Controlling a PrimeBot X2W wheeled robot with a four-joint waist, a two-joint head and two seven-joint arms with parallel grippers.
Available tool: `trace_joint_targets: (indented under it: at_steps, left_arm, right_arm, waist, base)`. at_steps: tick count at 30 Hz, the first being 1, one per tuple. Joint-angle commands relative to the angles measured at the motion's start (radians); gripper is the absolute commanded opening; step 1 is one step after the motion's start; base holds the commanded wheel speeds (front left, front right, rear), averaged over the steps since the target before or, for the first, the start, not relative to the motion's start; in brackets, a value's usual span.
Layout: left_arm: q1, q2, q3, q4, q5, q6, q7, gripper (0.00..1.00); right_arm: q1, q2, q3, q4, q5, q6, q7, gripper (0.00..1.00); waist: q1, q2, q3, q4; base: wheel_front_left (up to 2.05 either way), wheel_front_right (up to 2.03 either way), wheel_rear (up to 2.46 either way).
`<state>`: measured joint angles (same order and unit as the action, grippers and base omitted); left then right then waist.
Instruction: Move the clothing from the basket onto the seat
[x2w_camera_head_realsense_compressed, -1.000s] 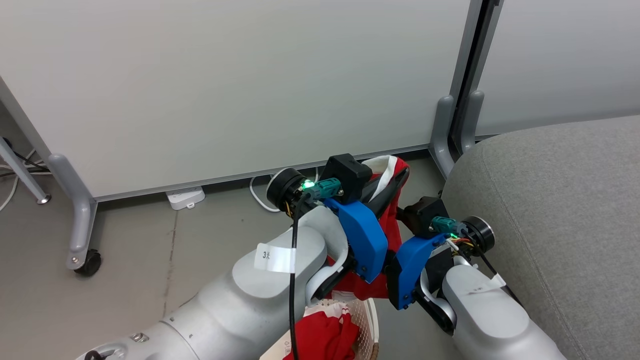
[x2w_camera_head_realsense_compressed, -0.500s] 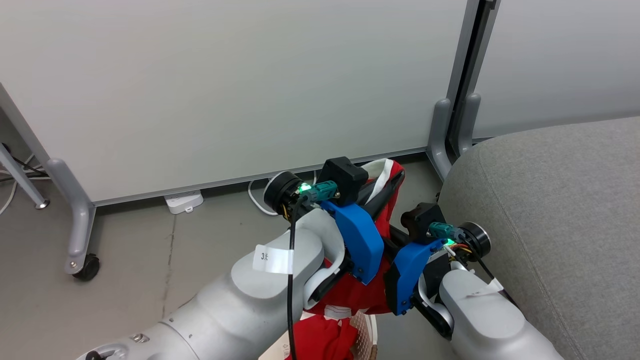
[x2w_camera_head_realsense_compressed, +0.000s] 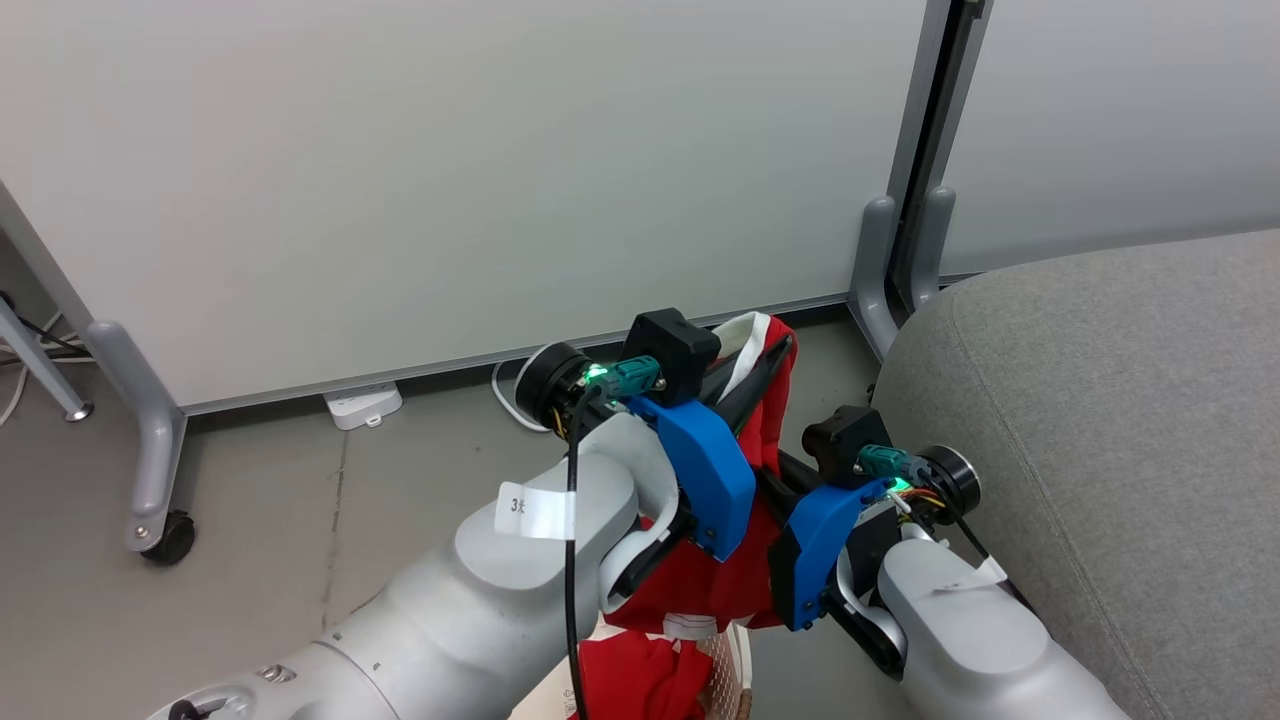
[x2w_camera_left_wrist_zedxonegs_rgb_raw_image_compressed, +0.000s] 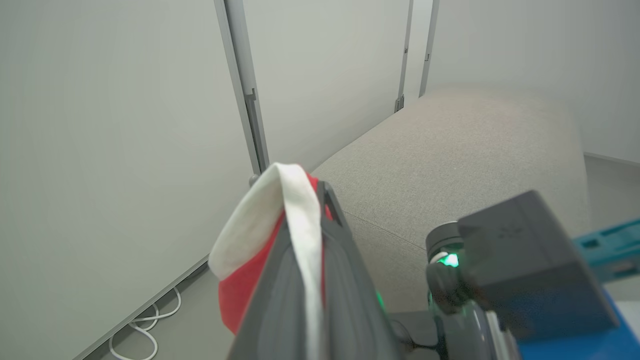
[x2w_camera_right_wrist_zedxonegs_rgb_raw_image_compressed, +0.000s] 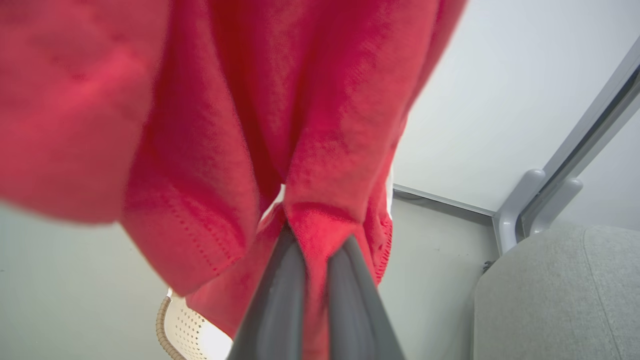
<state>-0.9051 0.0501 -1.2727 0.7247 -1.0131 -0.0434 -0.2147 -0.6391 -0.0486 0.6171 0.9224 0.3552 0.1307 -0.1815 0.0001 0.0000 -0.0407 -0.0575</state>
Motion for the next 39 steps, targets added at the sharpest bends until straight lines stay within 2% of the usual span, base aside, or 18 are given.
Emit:
trace_joint_targets:
  at_steps: [1,20,21,22,23,24,32,39]
  left_arm:
    - [-0.017,0.000,-0.002,0.006,-0.002,0.004,-0.007,0.00]
    - [-0.021,0.000,-0.007,0.039,-0.014,-0.007,-0.016,0.00]
    - [-0.019,0.000,-0.007,0.041,-0.013,-0.006,-0.017,0.10]
    - [-0.017,0.001,-0.007,0.045,-0.010,-0.001,-0.018,0.30]
    - [-0.014,0.001,-0.007,0.050,-0.007,0.001,-0.021,0.81]
    - [-0.008,0.001,-0.007,0.056,-0.005,0.005,-0.026,1.00]
    - [0.061,0.020,0.039,0.093,0.025,0.007,-0.050,1.00]
    - [0.200,0.100,0.227,-0.061,0.165,0.022,-0.052,1.00]
  right_arm:
    - [-0.017,-0.003,0.003,0.003,0.008,0.000,-0.005,0.00]
    - [-0.033,-0.003,0.007,0.028,0.021,0.000,-0.026,0.00]
    - [-0.034,-0.003,0.008,0.027,0.020,0.000,-0.026,0.00]
    - [-0.034,-0.003,0.008,0.026,0.021,0.000,-0.026,0.00]
    - [-0.034,-0.003,0.009,0.025,0.022,0.000,-0.029,0.00]
    - [-0.035,-0.003,0.009,0.023,0.023,0.000,-0.031,0.00]
    - [-0.037,-0.003,-0.014,0.008,0.011,0.000,-0.050,0.00]
    - [-0.042,-0.003,-0.055,-0.002,-0.012,0.000,-0.062,0.00]
  waist:
    - [-0.0001,0.0000,0.000,0.000]
    - [-0.0001,0.0000,0.003,-0.003]
    - [-0.0001,0.0000,0.003,-0.003]
    - [-0.0001,0.0000,0.004,-0.003]
    - [-0.0001,0.0000,0.005,-0.003]
    - [-0.0001,0.0000,0.005,-0.004]
    - [-0.0001,0.0000,0.016,-0.002]
    - [-0.0001,0.0000,0.030,0.003]
  base:
    - [0.00,0.00,0.00]
    - [0.00,0.00,0.00]
    - [0.00,0.00,0.00]
    - [0.00,0.00,0.00]
    - [0.00,0.00,0.00]
    - [0.00,0.00,0.00]
    - [0.00,0.00,0.00]
    - [0.00,0.00,0.00]
